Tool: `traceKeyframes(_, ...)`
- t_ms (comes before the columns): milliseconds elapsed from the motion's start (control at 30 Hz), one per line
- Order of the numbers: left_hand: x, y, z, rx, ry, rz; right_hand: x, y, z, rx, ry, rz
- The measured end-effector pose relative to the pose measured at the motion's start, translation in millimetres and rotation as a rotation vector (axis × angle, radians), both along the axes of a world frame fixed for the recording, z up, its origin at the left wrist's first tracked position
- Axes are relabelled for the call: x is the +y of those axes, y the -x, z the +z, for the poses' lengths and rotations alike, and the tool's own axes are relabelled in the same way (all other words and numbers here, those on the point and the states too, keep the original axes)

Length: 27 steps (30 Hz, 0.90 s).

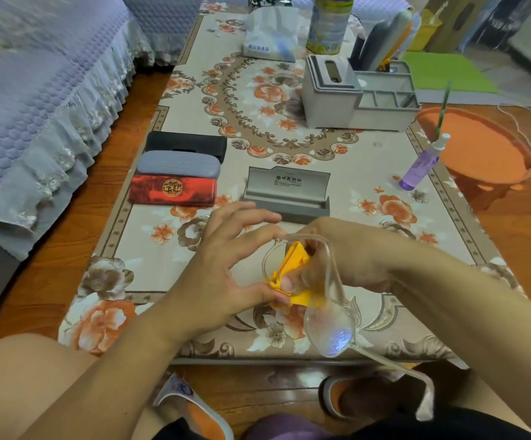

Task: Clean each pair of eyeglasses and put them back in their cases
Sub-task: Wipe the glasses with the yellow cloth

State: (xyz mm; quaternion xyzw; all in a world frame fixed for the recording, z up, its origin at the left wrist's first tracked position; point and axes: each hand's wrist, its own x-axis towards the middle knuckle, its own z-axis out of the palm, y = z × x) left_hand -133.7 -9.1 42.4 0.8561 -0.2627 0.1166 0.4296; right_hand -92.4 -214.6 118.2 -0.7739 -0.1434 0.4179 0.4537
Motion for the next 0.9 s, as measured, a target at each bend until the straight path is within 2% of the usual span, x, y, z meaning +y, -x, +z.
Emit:
traceKeyframes(100,-2,-1,-1,-0.012,-0.025,0.005,5,1,-9,-0.062,-0.067,-0.093)
traceKeyframes(233,-7,-1,1,-0.02,-0.013,0.051,10,6,-14,0.002,-0.261,-0.256)
traceKeyframes(333,-4,-1,5,-0.052,-0.021,0.11,11,6,-14,-0.066,-0.307,-0.297)
traceKeyframes(567,3,3,7,-0.044,0.05,0.161,-3,0,-13,0.003,-0.274,-0.225)
traceKeyframes(667,9,5,6,-0.045,0.088,0.205,-18,-4,-10,-0.082,-0.168,-0.216)
traceKeyframes(800,15,6,5,-0.14,0.103,0.29,-51,-17,-8,-0.188,-0.109,-0.456)
traceKeyframes(900,15,6,3,-0.264,0.108,0.324,-78,-25,-2,-0.126,-0.144,-0.603)
